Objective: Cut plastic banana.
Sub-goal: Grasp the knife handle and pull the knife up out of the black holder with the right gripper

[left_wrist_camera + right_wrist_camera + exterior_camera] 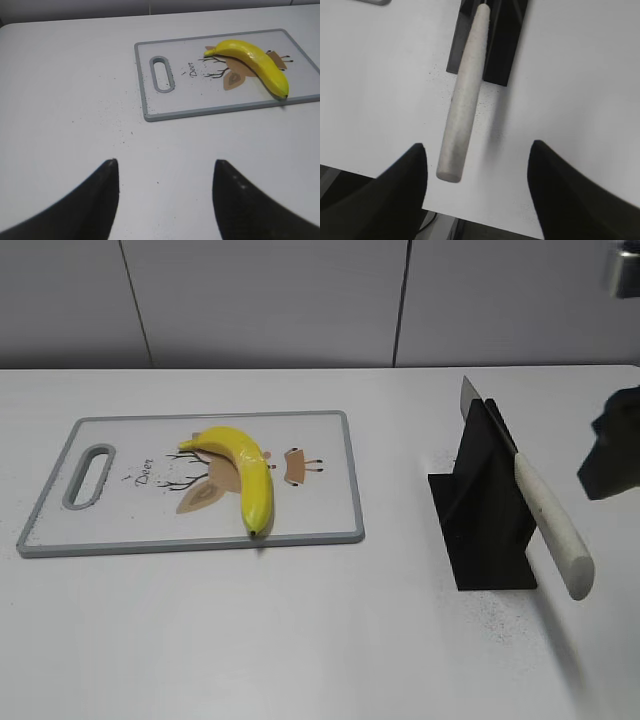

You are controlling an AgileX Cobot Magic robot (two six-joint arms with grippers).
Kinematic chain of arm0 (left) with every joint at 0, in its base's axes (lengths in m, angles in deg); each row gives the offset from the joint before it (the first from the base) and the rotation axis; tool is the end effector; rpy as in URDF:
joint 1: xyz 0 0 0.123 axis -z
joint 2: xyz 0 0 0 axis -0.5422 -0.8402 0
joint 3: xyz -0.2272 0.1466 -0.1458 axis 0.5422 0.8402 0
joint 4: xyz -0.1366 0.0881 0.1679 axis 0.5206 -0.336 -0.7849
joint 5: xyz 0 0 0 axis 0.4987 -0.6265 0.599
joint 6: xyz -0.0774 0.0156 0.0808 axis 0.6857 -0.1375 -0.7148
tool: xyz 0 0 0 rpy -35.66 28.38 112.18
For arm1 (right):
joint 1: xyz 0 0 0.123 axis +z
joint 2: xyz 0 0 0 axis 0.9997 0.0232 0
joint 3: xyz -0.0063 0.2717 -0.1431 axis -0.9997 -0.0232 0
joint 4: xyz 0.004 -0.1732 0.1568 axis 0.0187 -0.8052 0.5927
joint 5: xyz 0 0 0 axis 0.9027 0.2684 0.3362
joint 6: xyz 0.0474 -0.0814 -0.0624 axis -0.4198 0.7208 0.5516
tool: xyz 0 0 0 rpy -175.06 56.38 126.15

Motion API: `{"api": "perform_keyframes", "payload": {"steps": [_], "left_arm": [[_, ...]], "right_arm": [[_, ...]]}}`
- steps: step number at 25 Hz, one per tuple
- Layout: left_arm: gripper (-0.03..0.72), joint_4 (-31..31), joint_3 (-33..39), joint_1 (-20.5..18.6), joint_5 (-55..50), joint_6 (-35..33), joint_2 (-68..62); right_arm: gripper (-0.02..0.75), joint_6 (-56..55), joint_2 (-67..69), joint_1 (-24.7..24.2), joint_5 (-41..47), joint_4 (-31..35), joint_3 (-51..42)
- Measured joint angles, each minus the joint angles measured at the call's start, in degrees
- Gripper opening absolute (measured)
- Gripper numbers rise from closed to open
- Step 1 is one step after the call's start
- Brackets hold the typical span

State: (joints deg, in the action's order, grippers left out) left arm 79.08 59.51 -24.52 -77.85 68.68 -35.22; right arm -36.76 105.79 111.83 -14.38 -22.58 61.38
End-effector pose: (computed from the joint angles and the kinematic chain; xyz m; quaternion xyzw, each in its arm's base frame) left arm -0.0263 -0.0032 0.2535 0.1032 0.8545 -0.0479 0.5068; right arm 0.1926 0.0862 0.3091 -0.1092 0.9763 0.0693 0.1737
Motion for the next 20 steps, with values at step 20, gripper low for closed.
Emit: {"api": "perform_keyframes", "payload": {"steps": [20], "left_arm": [[0.581,-0.01,0.00,0.00,0.00,0.00,0.00]], "right_arm": [[0.197,-5.87,22.71,0.01,-2.45,2.96,1.91]]}}
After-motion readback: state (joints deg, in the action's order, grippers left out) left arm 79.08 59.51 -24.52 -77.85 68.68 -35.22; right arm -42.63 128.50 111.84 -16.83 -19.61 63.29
